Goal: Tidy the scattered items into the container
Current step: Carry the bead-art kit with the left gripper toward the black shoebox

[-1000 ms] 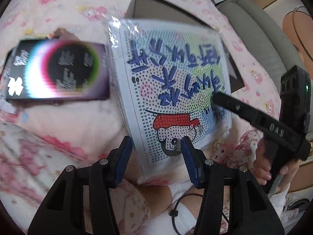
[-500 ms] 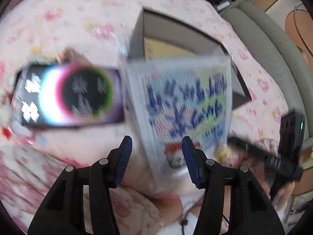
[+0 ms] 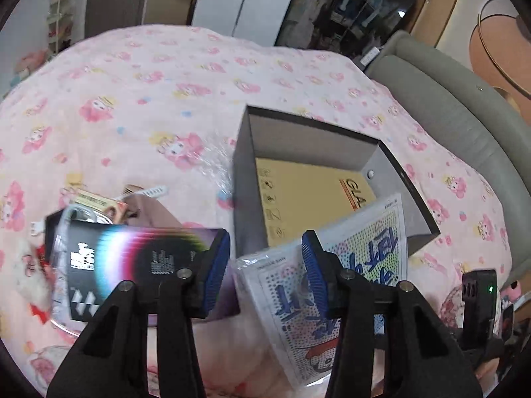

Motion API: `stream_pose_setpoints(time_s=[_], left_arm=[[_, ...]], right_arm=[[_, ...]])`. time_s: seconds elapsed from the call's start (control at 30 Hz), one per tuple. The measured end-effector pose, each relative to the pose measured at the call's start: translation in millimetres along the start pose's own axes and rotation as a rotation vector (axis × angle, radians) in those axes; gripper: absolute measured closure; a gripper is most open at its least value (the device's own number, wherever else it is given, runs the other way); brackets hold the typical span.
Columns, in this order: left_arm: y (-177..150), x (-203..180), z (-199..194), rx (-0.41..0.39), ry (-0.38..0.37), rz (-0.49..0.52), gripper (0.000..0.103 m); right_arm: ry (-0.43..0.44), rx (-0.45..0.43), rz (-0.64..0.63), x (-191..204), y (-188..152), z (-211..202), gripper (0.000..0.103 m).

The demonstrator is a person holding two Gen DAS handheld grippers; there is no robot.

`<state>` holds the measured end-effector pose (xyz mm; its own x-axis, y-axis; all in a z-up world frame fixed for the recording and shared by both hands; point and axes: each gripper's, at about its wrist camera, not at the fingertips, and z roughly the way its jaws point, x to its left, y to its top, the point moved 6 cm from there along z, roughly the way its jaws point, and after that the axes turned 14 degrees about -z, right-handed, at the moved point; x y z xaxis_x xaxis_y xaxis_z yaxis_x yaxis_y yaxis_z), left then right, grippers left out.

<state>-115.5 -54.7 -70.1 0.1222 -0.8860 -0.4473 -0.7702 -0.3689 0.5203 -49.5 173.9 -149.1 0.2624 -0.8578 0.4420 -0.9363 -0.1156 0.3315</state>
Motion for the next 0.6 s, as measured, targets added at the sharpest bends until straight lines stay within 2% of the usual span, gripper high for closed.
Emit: stream_pose_setpoints(time_s=[0.13,0.3,0.4,0.6], left_arm=[[-6,-1,-1,-0.005,0.030,0.031,0.062],[-18,8,-10,0.018,0.052,0.013,0.062],[-30,22,-13,0.051,0.074,-0.025,0.062],[-54,39,-8,0.158,0.061,-0.111,0.062]], right_arm=[[0.013,-0.015,-0.004,4,5,1,0.045],[0.006,-0.050,-0.030,16,16,-4,0.045],[-0.017,-0.083,-0.061,26,28,-11,0.045],[-0.057,-0.149,-0.108,37,62,-24,0.045]])
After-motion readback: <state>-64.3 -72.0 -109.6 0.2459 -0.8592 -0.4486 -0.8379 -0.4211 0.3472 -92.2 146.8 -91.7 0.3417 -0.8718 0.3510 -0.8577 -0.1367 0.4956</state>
